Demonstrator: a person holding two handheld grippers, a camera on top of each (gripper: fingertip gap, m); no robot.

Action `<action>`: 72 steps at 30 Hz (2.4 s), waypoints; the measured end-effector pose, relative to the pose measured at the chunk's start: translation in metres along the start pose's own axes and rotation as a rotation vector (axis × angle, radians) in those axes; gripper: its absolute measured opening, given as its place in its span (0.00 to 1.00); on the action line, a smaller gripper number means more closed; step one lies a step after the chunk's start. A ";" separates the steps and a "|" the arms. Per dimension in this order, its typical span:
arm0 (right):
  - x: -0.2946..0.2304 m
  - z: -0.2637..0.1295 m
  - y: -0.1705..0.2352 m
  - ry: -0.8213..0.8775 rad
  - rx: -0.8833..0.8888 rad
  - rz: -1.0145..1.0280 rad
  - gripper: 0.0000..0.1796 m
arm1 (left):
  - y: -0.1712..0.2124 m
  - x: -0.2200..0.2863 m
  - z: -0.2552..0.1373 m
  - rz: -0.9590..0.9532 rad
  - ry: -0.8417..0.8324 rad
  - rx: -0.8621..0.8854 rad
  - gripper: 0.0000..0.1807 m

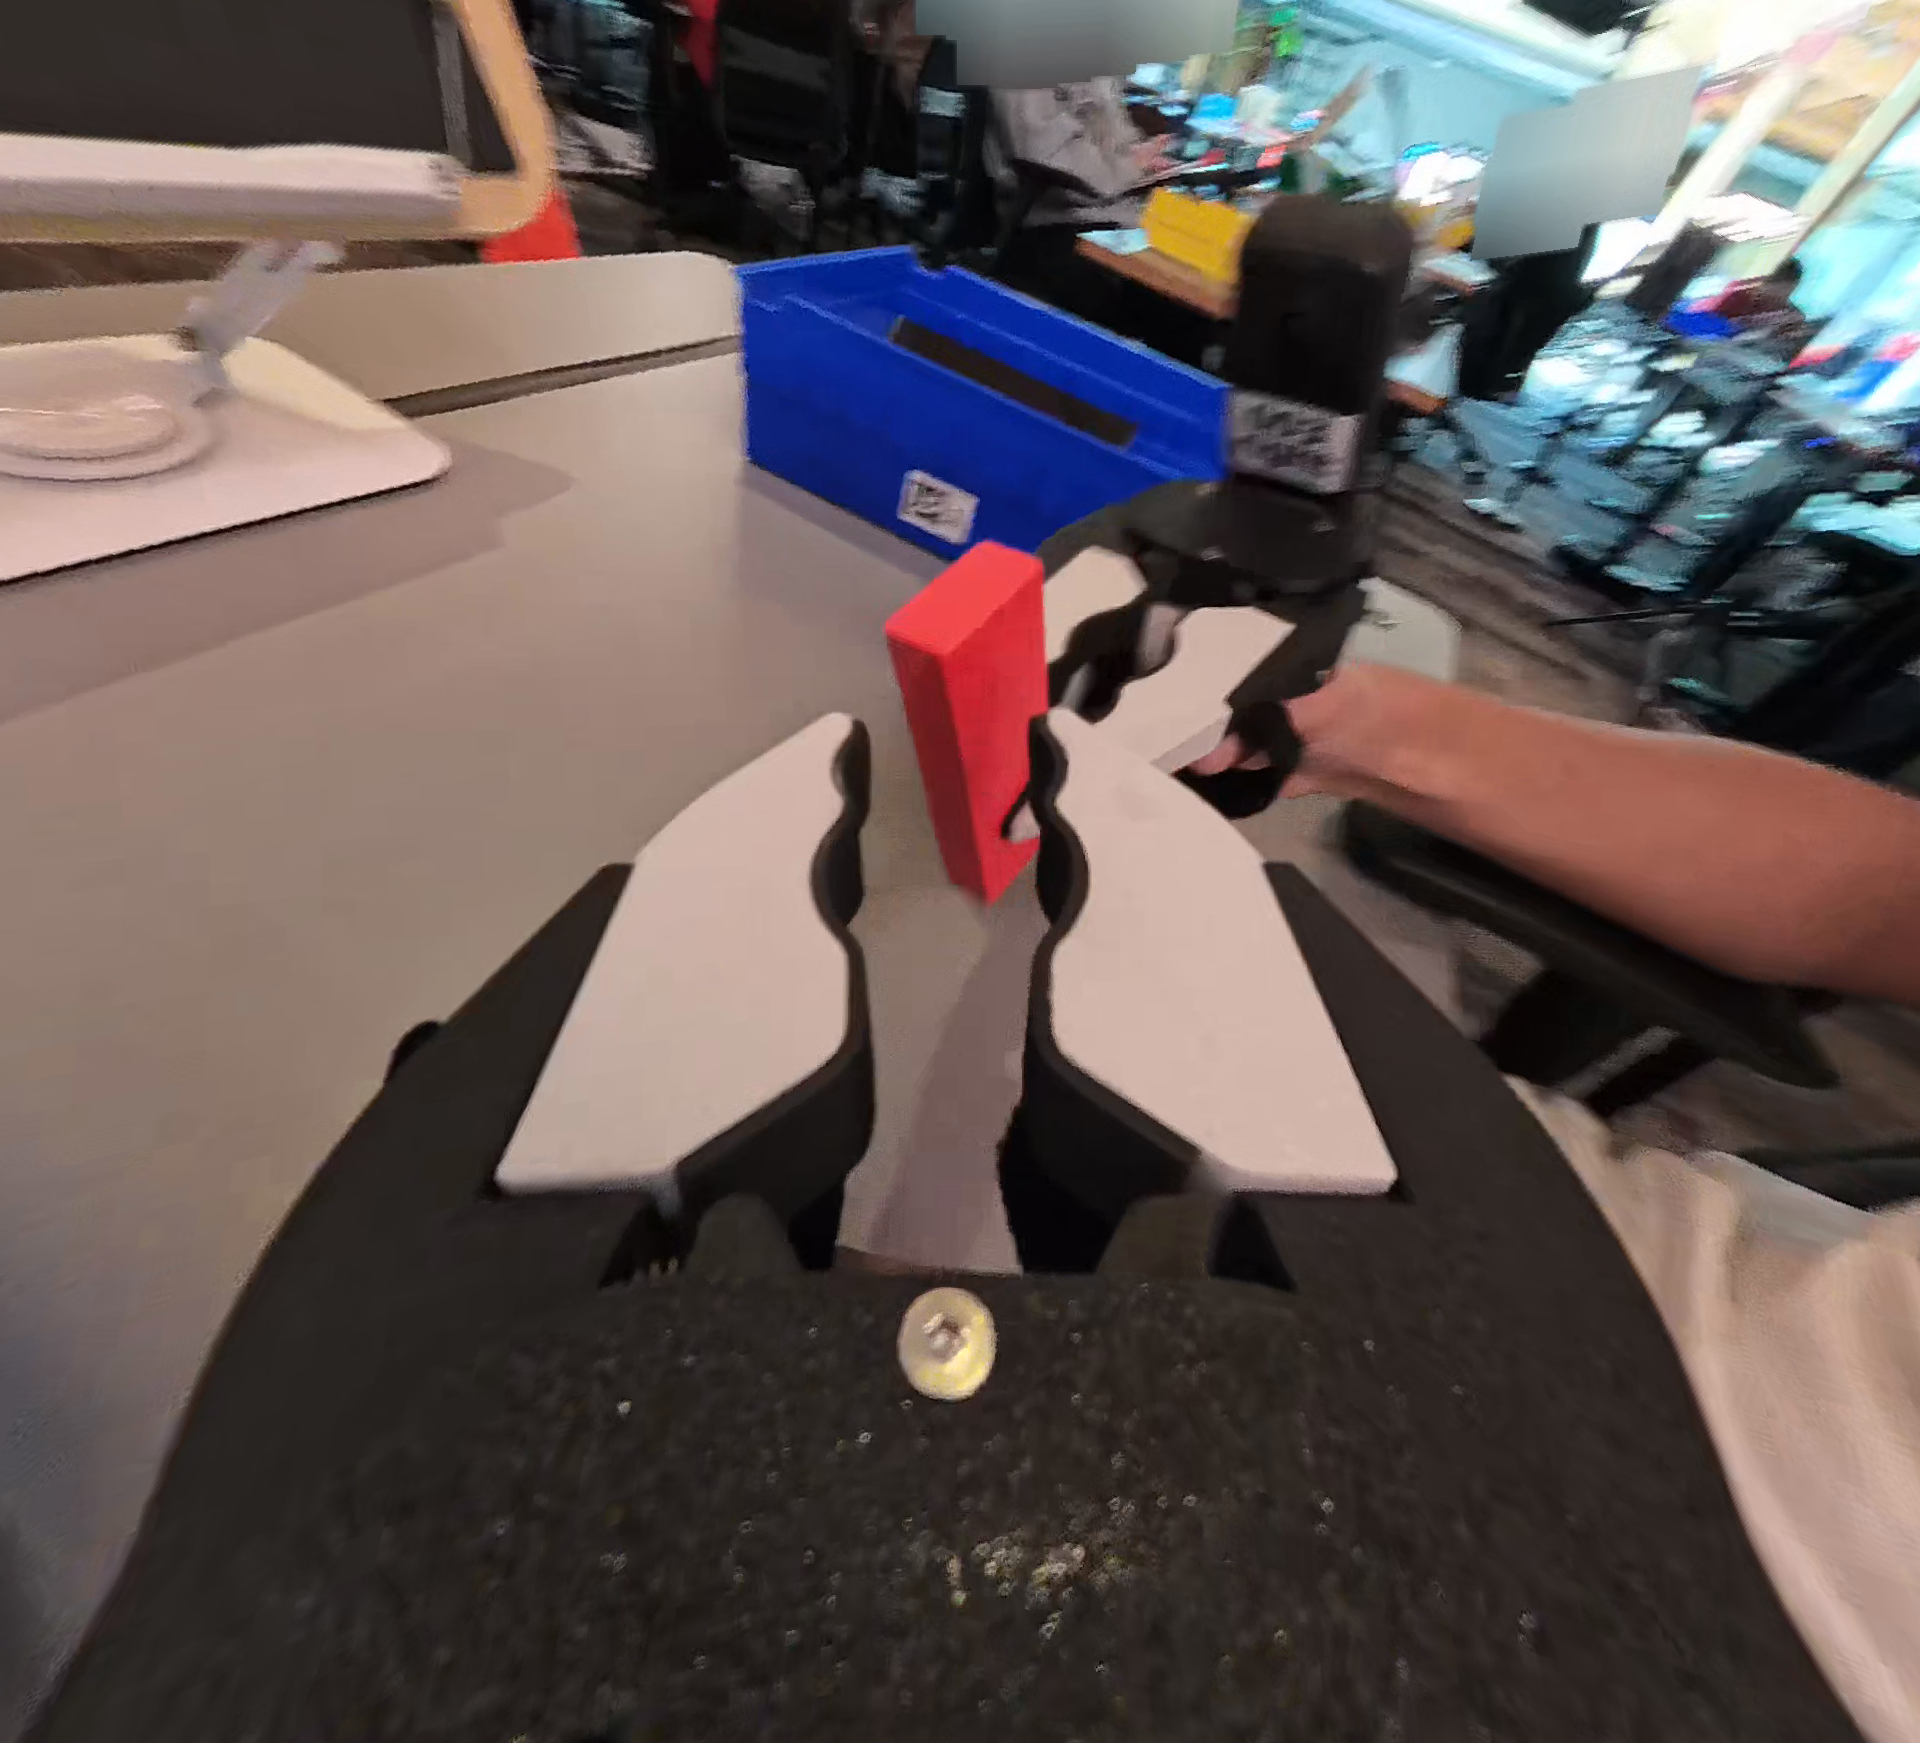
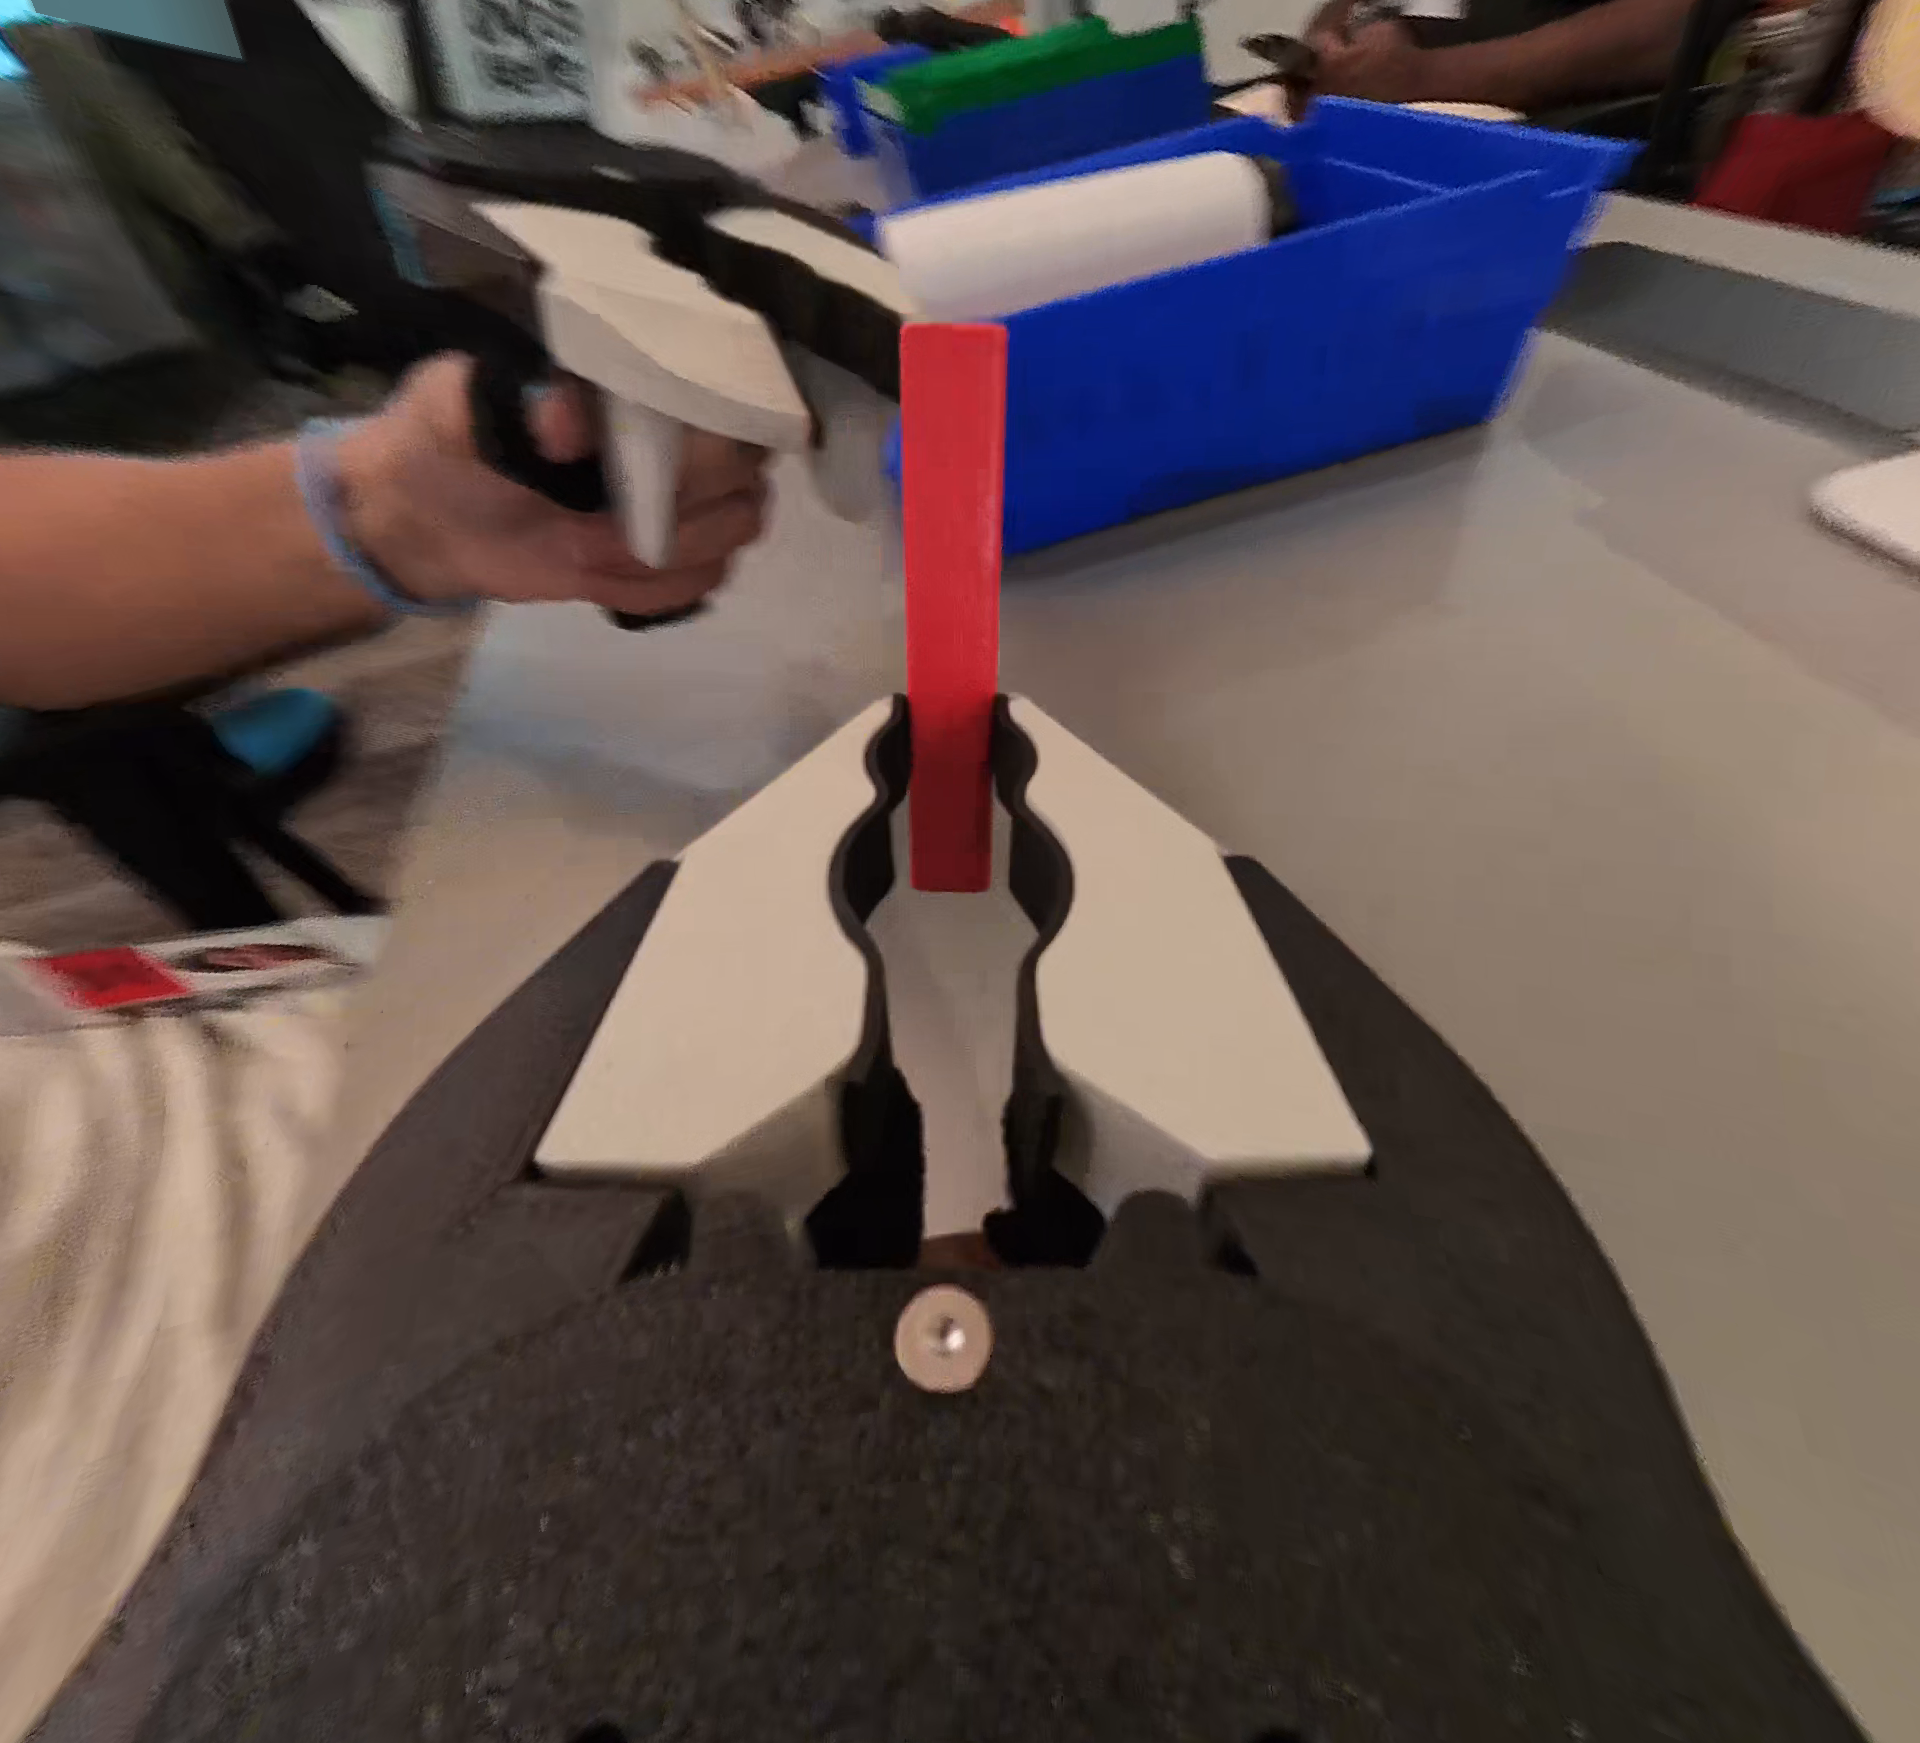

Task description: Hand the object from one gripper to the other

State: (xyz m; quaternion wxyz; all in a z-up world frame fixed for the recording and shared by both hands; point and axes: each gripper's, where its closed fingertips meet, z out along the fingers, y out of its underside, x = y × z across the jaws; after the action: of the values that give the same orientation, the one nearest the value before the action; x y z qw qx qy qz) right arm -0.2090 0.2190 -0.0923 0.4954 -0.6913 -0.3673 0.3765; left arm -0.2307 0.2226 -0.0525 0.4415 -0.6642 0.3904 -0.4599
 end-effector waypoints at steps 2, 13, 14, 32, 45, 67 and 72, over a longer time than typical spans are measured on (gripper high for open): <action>0.031 -0.008 0.010 0.222 -0.083 -0.151 0.08 | 0.012 -0.018 -0.001 0.048 -0.143 -0.026 0.17; 0.052 -0.019 -0.011 0.783 -0.282 -1.077 0.08 | 0.028 -0.020 0.012 0.088 -0.285 -0.114 0.29; 0.045 -0.015 -0.014 0.786 -0.262 -1.147 0.08 | 0.027 -0.017 0.014 0.072 -0.269 -0.107 0.30; 0.014 0.007 0.003 0.605 -0.212 -1.099 0.18 | 0.027 -0.008 0.010 0.192 -0.227 -0.160 0.19; -0.027 -0.026 -0.021 -0.527 0.127 0.528 0.34 | 0.002 0.020 -0.009 0.376 -0.095 0.000 0.19; -0.029 -0.019 -0.029 -0.209 0.184 0.094 0.19 | 0.013 0.030 0.002 0.051 0.140 0.053 0.26; 0.004 -0.015 -0.004 0.110 -0.002 -0.227 0.19 | 0.030 0.002 0.005 0.191 -0.041 -0.059 0.36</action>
State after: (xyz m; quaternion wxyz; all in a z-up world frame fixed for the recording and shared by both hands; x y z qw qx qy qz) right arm -0.1944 0.2169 -0.0853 0.5536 -0.6651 -0.4161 0.2793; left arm -0.2286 0.2126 -0.0817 0.4714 -0.6461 0.4560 -0.3904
